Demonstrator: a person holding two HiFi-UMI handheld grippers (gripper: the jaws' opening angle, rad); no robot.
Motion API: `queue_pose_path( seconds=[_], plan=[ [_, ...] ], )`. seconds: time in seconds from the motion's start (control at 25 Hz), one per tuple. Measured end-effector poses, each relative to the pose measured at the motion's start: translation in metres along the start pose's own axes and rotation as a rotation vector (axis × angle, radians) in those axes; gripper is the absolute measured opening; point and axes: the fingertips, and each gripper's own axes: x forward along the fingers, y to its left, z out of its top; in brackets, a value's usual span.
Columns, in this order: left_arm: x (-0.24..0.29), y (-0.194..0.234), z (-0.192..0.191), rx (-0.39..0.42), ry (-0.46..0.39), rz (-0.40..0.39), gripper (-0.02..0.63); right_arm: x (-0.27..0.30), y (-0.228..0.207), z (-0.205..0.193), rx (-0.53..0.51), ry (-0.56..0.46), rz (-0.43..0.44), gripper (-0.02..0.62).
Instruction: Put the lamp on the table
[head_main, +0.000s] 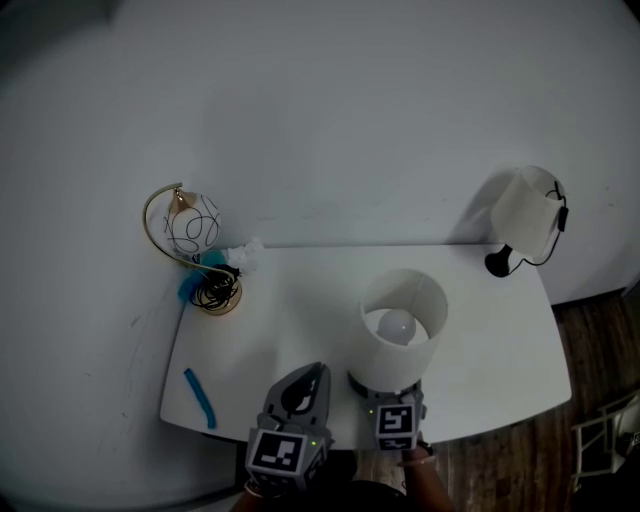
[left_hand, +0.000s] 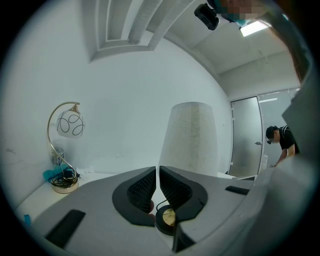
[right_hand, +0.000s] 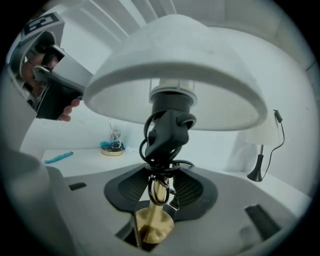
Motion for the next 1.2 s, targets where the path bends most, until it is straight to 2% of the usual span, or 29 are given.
queue_pose_path(
  seconds=[0.64,1.2],
  plan=[
    [-0.027,-0.025,0.000,-0.015,-0.027,-0.011,0.017,-0.035,0.007,-0.002,-0.016,0.044,0.027,0.138],
    [-0.043,-0.050,-0.004,-0.040,-0.038,-0.015,0.017,-0.076,0.001,0.006,-0.010,0.027,0.017,0.080]
  ],
)
